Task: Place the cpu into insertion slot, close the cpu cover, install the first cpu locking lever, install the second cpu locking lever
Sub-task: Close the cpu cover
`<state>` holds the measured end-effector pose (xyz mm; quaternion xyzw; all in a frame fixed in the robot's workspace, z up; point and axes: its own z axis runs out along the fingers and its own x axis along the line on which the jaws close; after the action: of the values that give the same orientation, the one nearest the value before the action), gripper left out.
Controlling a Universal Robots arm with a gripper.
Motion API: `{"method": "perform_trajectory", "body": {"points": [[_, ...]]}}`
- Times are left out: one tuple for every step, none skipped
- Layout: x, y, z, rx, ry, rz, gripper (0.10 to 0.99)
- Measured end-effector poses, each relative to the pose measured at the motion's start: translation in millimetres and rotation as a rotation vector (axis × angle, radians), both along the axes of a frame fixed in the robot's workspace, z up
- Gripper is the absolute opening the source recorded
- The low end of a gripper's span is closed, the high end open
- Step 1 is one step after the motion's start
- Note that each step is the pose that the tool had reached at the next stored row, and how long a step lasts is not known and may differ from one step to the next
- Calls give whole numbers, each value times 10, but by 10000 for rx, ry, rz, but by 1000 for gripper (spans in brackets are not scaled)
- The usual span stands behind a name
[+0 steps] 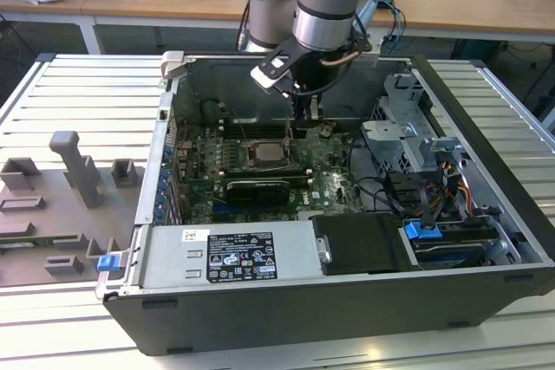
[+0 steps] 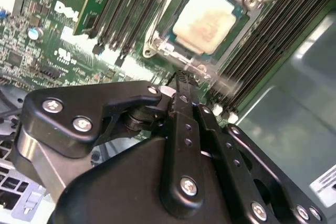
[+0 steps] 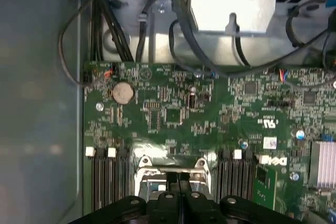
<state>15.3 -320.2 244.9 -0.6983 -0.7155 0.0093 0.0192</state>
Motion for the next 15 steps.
{"method": "perform_trajectory", "body": {"points": [[-45, 0, -3, 0, 0, 1, 106], [-74, 0, -6, 0, 0, 0, 106], [-98, 1, -9, 0, 0, 0, 106], [-136, 0, -19, -1, 0, 0, 106], [-183, 0, -59, 1, -2, 1, 106], [-197, 3, -97, 0, -2, 8, 106], [-203, 4, -122, 0, -2, 19, 106], [-219, 4, -141, 0, -2, 33, 106], [-245, 4, -163, 0, -2, 50, 106], [-259, 4, -170, 0, -2, 59, 106], [-279, 4, -176, -1, -2, 77, 106], [-297, 3, -179, -3, -1, 105, 106], [-309, 3, -182, -3, -1, 136, 106], [-323, 3, -184, -3, -1, 163, 106], [-343, 4, -186, -4, -42, 178, 106]]}}
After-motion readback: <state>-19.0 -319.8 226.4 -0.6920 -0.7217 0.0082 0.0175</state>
